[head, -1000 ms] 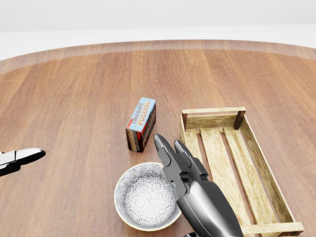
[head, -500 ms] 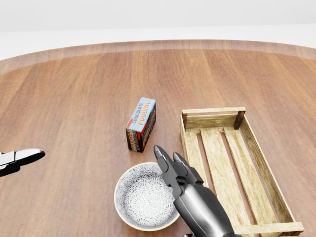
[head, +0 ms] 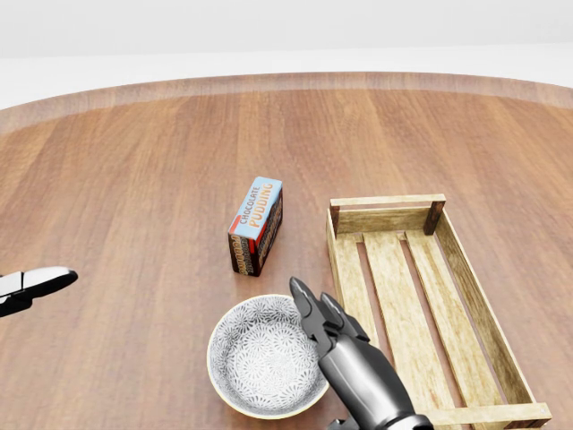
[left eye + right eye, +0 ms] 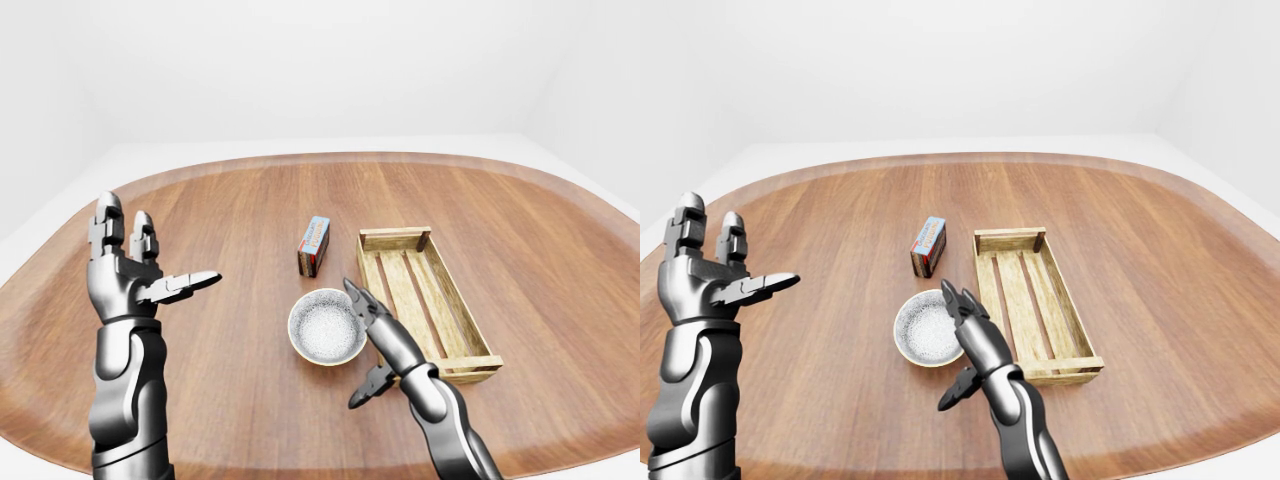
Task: Pick up the bowl on the left and put it in the tray.
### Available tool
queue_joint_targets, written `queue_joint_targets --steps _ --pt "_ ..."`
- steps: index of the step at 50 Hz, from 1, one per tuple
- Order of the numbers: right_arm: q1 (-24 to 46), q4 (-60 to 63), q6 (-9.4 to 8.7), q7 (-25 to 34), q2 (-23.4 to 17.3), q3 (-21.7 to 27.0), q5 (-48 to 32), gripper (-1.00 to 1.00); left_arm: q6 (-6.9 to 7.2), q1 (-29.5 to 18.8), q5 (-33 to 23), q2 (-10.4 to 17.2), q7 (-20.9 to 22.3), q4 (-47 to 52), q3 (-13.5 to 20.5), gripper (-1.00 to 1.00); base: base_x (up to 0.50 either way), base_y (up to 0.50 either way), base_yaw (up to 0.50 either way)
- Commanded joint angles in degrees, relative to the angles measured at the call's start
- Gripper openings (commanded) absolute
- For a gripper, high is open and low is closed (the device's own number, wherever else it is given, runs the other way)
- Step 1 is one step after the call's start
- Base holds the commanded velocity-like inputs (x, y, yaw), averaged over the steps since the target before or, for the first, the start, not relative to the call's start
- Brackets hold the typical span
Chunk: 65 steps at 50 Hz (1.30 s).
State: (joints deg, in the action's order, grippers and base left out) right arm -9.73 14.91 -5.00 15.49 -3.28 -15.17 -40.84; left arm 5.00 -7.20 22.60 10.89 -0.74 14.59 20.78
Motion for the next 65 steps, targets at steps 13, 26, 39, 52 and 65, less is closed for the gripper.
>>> queue_joint_targets --steps 13,26,39,52,65 --pt "2.67 -10.92 0.0 -0.04 1.51 0.18 -0.38 1.0 0.0 0.07 -3.75 -1.21 -1.35 -2.9 -2.86 1.0 0.0 0.0 0.0" --pt "4.39 -15.62 0.0 0.15 2.31 -0.77 -3.06 1.0 0.0 0.48 -3.94 -1.43 -0.88 -3.97 -2.85 1.0 0.0 0.0 0.0" --pt "5.53 -20.95 0.0 -0.52 3.2 -1.38 -4.56 1.0 0.0 0.48 -3.97 -1.44 -0.98 -3.91 -2.95 1.0 0.0 0.0 0.0" --pt "6.21 -23.35 0.0 -0.06 3.49 -1.76 -6.61 1.0 0.0 0.48 -3.91 -1.48 -1.07 -3.78 -2.87 1.0 0.0 0.0 0.0" --pt "7.63 -23.86 0.0 1.58 4.34 -2.7 -9.5 1.0 0.0 0.29 -3.89 -1.37 -1.17 -4.2 -2.86 1.0 0.0 0.0 0.0"
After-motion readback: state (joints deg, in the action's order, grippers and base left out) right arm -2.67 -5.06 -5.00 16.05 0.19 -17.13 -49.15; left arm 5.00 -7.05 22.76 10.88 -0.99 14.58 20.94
